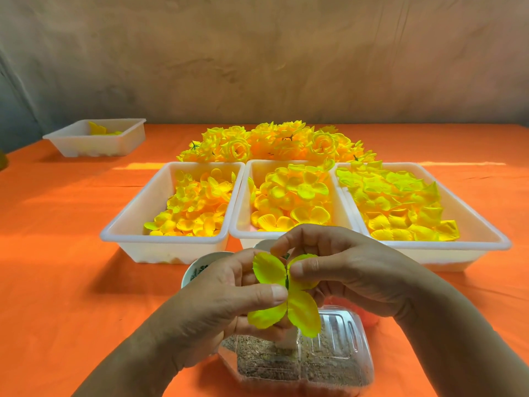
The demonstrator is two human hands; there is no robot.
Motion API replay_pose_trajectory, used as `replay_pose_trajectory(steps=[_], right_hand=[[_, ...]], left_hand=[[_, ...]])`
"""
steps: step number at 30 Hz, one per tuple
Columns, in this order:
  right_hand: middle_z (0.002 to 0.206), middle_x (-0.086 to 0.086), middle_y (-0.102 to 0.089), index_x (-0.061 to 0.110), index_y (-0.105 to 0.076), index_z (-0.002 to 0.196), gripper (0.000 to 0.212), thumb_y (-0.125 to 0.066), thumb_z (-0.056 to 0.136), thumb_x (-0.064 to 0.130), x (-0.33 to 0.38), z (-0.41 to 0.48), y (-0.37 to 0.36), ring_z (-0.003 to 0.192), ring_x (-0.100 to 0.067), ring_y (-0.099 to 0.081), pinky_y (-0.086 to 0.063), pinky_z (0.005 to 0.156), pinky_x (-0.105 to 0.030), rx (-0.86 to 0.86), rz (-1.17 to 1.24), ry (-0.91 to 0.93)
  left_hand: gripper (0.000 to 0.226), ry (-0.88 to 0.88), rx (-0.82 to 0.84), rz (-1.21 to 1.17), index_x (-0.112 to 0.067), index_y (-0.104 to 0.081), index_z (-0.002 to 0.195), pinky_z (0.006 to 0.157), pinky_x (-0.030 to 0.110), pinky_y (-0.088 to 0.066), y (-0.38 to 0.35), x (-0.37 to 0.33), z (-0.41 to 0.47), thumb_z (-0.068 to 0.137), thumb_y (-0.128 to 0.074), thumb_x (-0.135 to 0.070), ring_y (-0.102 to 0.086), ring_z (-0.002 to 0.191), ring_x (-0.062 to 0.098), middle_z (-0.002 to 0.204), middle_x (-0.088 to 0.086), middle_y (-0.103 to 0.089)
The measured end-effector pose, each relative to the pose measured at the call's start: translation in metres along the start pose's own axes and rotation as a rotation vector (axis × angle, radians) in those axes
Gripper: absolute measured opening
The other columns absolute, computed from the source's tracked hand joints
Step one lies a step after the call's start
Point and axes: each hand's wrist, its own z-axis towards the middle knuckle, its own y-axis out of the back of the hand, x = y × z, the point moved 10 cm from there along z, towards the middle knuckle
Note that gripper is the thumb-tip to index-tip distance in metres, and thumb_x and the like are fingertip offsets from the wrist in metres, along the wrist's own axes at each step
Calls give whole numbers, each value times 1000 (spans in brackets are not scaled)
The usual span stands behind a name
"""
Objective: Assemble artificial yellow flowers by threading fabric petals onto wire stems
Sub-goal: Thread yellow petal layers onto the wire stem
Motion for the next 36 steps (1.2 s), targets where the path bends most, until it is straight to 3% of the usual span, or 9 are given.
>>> replay_pose_trajectory(steps=[5,10,13,16,24,31,36], right_hand=[[96,-17,-58,15,-68,97,23,-65,75,9,7,-1,-1,71,-25,-53,-48,55,-28,-1,68,39],[77,-5,-62,14,-68,98,24,-65,75,9,19,-3,-1,61,-15,-56,-48,55,-26,-18,122,96],[77,-6,-62,13,-68,98,25,-65,74,9,27,-3,-2,63,-17,-59,-51,58,-31,-33,152,134],[76,-6,-64,14,-69,98,24,-65,75,9,36,-4,-4,64,-17,-62,-52,60,-33,-23,175,167],[80,-8,-66,16,-71,98,25,-66,75,7,53,-7,-6,63,-16,-64,-55,57,-29,-26,212,262],[78,-6,-62,21,-71,97,26,-65,76,8,50,-7,-8,63,-17,-60,-53,57,-29,-56,139,257],[92,-10,-60,24,-72,96,20,-66,78,19,52,-11,-8,79,-26,-58,-49,70,-39,-52,19,290]], left_hand=[[36,-10,12,-9,-24,-73,106,64,33,-58,-4,-8,-3,70,-78,-22,-73,79,28,102,15,-74],[34,-42,-4,-27,-22,-74,103,63,33,-58,-5,-22,-7,70,-79,-20,-73,81,31,102,15,-73],[32,-67,-19,-35,-17,-72,104,62,32,-59,-5,-31,-9,72,-77,-17,-74,82,33,105,17,-73],[42,-111,-34,-59,-16,-72,102,61,34,-58,-4,-42,-13,61,-80,-20,-73,82,35,104,19,-72],[32,-229,-102,13,-22,-77,90,54,26,-55,-2,-70,-18,61,-79,-10,-70,66,18,84,8,-72],[29,-209,-140,-2,-23,-76,89,54,27,-56,-4,-63,-14,62,-75,-11,-72,71,22,89,10,-74],[27,-203,-172,-6,-20,-75,90,52,27,-54,-3,-61,-12,64,-74,-12,-68,66,20,86,11,-73]])
